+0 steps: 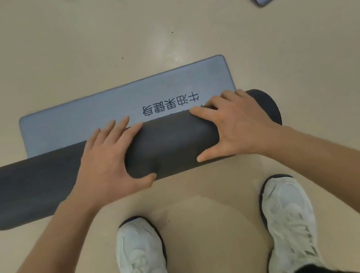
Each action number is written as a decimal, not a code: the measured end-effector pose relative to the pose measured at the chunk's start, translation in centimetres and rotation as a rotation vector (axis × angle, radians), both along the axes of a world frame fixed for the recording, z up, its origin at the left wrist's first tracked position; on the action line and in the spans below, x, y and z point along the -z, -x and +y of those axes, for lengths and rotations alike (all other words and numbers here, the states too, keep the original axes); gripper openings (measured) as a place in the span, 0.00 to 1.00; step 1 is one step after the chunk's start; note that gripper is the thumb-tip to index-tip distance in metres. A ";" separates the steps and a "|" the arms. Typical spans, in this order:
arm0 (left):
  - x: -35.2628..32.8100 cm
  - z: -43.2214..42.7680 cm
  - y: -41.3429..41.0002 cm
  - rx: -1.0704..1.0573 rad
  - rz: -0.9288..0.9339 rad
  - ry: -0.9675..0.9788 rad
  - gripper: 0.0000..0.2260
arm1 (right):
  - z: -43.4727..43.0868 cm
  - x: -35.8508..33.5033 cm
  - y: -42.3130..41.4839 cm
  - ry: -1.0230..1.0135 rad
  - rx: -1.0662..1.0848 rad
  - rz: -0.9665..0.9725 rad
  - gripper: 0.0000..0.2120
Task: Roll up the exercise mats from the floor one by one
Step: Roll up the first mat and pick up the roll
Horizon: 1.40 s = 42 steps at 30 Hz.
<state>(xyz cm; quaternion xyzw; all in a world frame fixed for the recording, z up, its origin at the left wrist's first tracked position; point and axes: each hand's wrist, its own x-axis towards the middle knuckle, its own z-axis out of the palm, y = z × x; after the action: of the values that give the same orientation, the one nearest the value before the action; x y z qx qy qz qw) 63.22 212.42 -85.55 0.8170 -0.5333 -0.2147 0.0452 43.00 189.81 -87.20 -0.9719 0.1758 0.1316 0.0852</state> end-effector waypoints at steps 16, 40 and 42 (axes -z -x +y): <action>3.5 -7.2 1.6 0.006 -0.327 0.152 0.52 | -2.5 2.9 0.7 0.093 0.407 -0.658 0.39; 4.8 -7.6 9.1 0.165 -0.391 0.267 0.45 | 1.3 0.6 5.5 -0.901 1.078 -0.504 0.36; 4.7 -7.3 8.3 0.207 -0.390 0.293 0.45 | 1.5 0.8 6.2 -1.077 1.103 -0.530 0.33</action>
<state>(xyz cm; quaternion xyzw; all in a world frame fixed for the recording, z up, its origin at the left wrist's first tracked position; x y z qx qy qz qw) 54.88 205.07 -90.26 0.7687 -0.6382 0.0228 0.0370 36.79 191.29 -87.97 -0.5702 0.5157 -0.0974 0.6320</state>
